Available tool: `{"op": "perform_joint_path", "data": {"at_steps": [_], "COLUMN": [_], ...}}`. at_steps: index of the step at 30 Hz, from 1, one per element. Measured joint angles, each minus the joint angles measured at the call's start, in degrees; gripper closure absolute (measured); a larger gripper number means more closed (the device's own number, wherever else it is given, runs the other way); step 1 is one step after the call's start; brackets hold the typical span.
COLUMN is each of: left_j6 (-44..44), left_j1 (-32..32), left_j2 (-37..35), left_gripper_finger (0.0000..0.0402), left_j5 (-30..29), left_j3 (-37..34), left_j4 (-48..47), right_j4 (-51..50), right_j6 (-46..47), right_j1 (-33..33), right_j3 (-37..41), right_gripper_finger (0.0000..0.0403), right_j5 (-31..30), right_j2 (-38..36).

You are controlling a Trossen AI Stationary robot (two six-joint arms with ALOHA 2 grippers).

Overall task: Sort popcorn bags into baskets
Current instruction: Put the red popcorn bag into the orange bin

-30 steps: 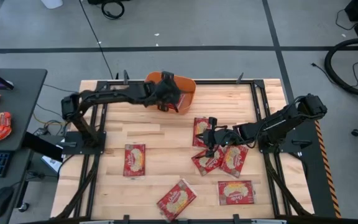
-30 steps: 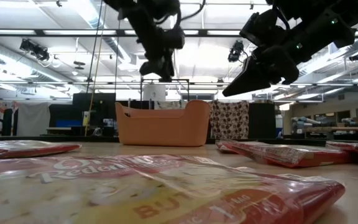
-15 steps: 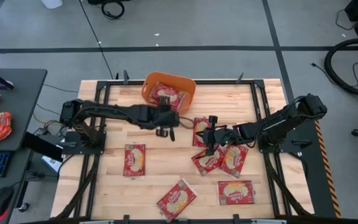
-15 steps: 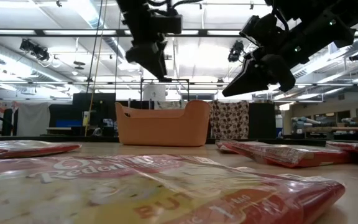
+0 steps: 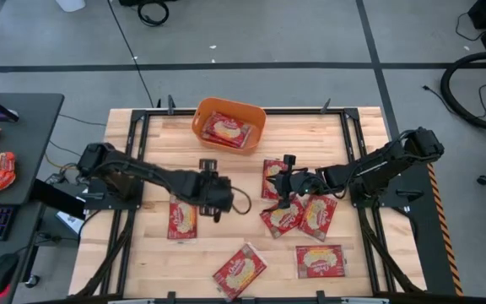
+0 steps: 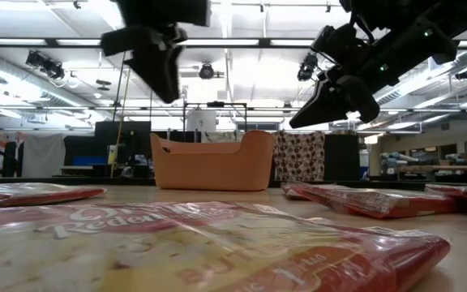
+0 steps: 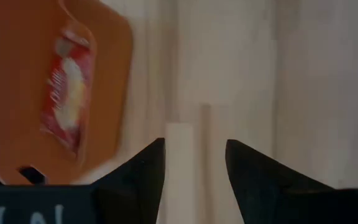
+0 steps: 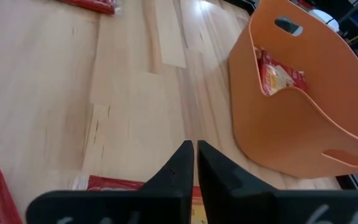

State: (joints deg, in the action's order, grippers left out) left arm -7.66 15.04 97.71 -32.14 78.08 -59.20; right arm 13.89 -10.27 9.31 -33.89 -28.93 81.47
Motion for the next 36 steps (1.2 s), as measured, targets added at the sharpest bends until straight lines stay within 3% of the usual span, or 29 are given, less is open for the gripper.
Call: {"op": "perform_joint_path", "data": {"at_steps": [9,14,19,29,31,36], "left_j6": [-14.6,-22.4,-27.7,-37.7,-41.7,-49.4], "left_j1": [8.5,10.7,12.3,12.0,11.6,10.7], "left_j2": [0.0,0.0,0.0,0.0,0.0,0.0], "left_gripper_finger": [0.0230,0.0230,0.0230,0.0230,0.0230,0.0230], "left_j5": [0.8,4.6,8.9,9.4,11.7,24.2], "left_j3": [-7.8,-8.8,-9.2,-9.2,-9.2,-9.2], "left_j4": [-1.4,-2.7,-4.9,-4.2,-4.2,-3.8], "right_j4": [-0.5,-0.7,-1.0,-2.6,-4.2,-10.7], "right_j6": [1.1,2.3,2.5,6.3,8.1,15.1], "right_j1": [0.0,0.0,-0.3,-3.1,-2.8,-1.1], "right_j3": [0.0,0.0,0.0,0.0,0.0,0.0], "right_gripper_finger": [0.0320,0.0300,0.0291,0.0290,0.0290,0.0290], "right_j5": [1.8,2.1,2.1,5.0,5.0,5.0], "right_j2": [0.0,0.0,0.0,0.0,0.0,0.0]}}
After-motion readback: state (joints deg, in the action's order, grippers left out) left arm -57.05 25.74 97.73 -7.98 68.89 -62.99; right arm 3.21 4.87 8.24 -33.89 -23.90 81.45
